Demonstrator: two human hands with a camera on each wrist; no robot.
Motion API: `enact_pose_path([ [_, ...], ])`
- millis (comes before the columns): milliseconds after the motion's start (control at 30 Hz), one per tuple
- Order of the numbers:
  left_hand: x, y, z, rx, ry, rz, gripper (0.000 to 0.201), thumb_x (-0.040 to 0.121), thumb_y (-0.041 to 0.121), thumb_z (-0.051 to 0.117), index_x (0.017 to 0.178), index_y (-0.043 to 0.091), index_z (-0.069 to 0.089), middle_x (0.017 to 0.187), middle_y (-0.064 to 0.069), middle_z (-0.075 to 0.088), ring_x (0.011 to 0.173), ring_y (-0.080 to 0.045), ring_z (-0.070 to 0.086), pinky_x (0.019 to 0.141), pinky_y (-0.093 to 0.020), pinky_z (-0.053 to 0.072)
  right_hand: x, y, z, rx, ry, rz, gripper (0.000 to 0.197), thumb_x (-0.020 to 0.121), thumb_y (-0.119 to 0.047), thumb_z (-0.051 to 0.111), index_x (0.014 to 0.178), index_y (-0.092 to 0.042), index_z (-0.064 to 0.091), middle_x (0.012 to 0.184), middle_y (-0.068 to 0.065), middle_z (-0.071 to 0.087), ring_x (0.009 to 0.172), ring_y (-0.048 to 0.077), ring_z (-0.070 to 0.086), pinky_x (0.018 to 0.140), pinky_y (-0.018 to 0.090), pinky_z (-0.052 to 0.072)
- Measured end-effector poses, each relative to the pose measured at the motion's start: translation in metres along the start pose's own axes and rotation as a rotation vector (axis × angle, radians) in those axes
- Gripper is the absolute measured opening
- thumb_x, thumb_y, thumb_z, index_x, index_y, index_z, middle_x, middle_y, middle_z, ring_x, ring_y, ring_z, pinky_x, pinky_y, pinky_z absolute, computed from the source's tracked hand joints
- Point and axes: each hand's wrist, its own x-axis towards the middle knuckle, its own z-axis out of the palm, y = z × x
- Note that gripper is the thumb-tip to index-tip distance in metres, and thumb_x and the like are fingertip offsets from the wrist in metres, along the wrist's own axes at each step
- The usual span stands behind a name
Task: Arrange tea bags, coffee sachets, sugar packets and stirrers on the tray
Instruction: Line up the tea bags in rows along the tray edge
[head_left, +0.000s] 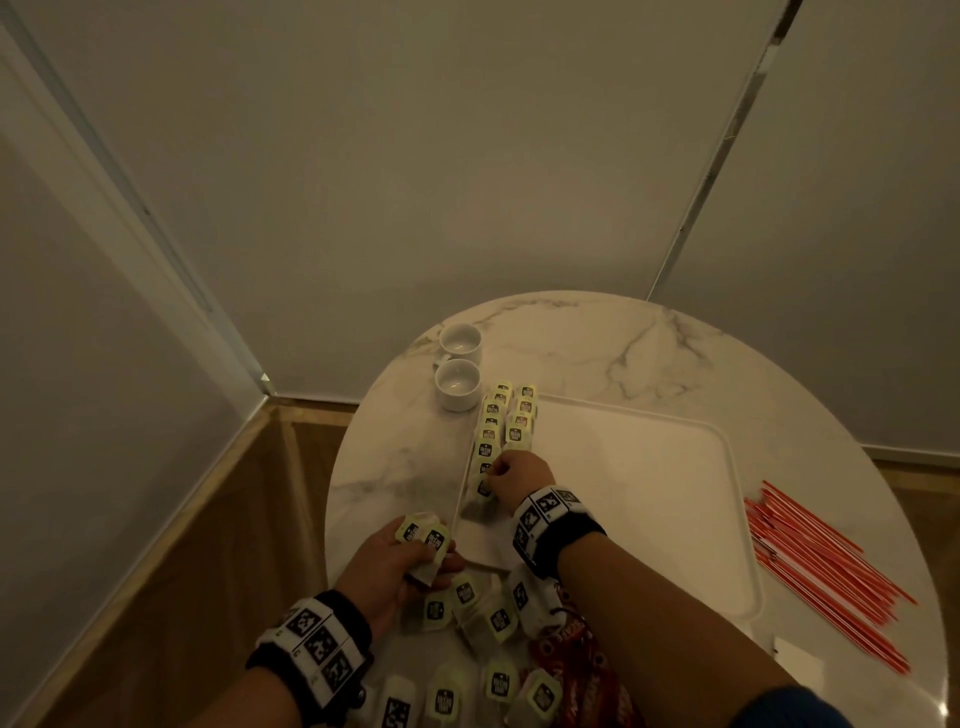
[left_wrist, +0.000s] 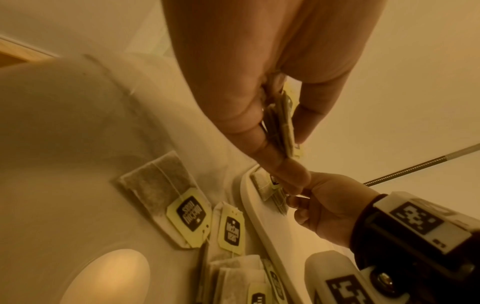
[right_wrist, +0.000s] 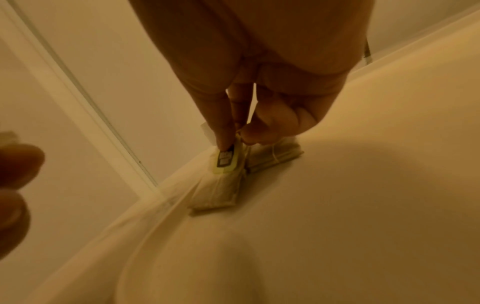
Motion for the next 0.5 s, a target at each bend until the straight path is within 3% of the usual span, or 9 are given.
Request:
enact_pose_path([
  [67,-0.002,0.002,0.001,0.019,-0.002,-0.004,0.032,0.088,-0.015,0.040,0.113,0.000,0.052,0.087,-0.028,0.068,0.078,-0.040,0.068,0.067,-0.042,0.058,0.001,0.000,0.002,-0.016,0.002,-0.012,0.013,0.087,-0.019,0.063,0.096,-0.011,0.068,0.106,0.008,0.068,0.099,0.023,0.060,0.076,0.024,0.042],
  [200,-0.006,0.005,0.005,0.046,-0.013,-0.016,0.029,0.089,-0.013,0.042,0.112,0.001,0.052,0.081,-0.024,0.069,0.072,-0.039,0.068,0.056,-0.036,0.058,0.002,0.000,0.004,-0.006,0.029,-0.015,0.012,0.086,-0.018,0.064,0.096,-0.011,0.067,0.104,0.007,0.068,0.097,0.023,0.061,0.075,0.024,0.043],
  [367,-0.008,0.009,0.010,0.093,-0.034,-0.010,0.029,0.089,-0.010,0.049,0.115,0.004,0.053,0.095,-0.024,0.063,0.070,-0.037,0.068,0.052,-0.036,0.057,0.001,0.005,-0.002,0.103,0.111,-0.008,0.011,0.085,-0.024,0.067,0.091,-0.015,0.065,0.095,0.003,0.066,0.089,0.019,0.060,0.074,0.025,0.045],
  [433,-0.010,0.009,0.012,0.087,-0.035,0.014,0.028,0.089,-0.009,0.051,0.113,0.006,0.054,0.101,-0.022,0.065,0.076,-0.037,0.069,0.054,-0.036,0.057,-0.007,0.006,-0.007,0.215,0.133,-0.027,0.011,0.086,-0.027,0.066,0.086,-0.016,0.064,0.085,0.000,0.063,0.079,0.016,0.058,0.069,0.026,0.046],
  [500,-0.010,0.010,0.015,0.058,-0.033,0.047,0.026,0.089,-0.008,0.052,0.112,0.006,0.055,0.106,-0.022,0.066,0.086,-0.037,0.069,0.058,-0.038,0.058,-0.025,0.005,-0.013,0.393,0.050,-0.053,0.013,0.090,-0.026,0.062,0.090,-0.013,0.065,0.079,0.000,0.062,0.066,0.015,0.056,0.057,0.027,0.046],
])
